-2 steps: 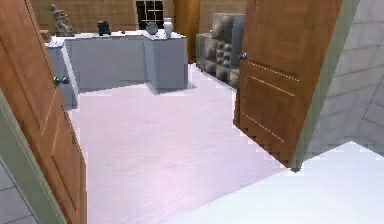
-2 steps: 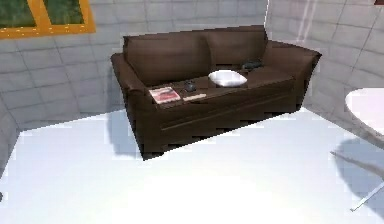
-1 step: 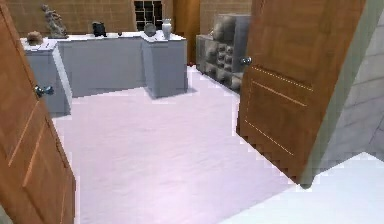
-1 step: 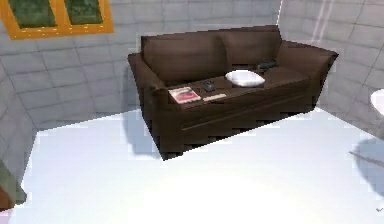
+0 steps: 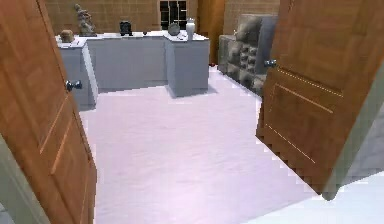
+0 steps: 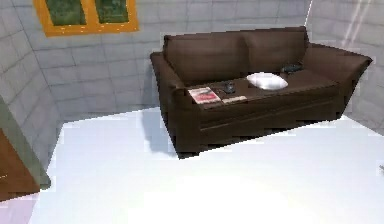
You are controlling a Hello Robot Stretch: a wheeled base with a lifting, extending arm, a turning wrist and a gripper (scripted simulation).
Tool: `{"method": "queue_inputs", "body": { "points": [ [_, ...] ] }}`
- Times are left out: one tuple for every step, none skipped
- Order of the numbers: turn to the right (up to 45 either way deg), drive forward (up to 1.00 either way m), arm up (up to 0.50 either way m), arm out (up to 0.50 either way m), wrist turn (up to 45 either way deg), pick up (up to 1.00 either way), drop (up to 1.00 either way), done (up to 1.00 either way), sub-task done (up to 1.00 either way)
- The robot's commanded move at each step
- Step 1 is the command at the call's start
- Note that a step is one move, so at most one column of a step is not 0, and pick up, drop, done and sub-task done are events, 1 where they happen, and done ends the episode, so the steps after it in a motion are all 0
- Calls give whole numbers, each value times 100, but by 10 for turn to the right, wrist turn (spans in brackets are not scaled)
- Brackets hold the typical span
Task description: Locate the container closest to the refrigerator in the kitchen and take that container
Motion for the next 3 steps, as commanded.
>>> {"method": "queue_inputs", "body": {
  "points": [
    [0, 100, 0, 0, 0, 0, 0, 0, 0],
    [-30, 0, 0, 0, 0, 0, 0, 0, 0],
    [0, 100, 0, 0, 0, 0, 0, 0, 0]
  ]
}}
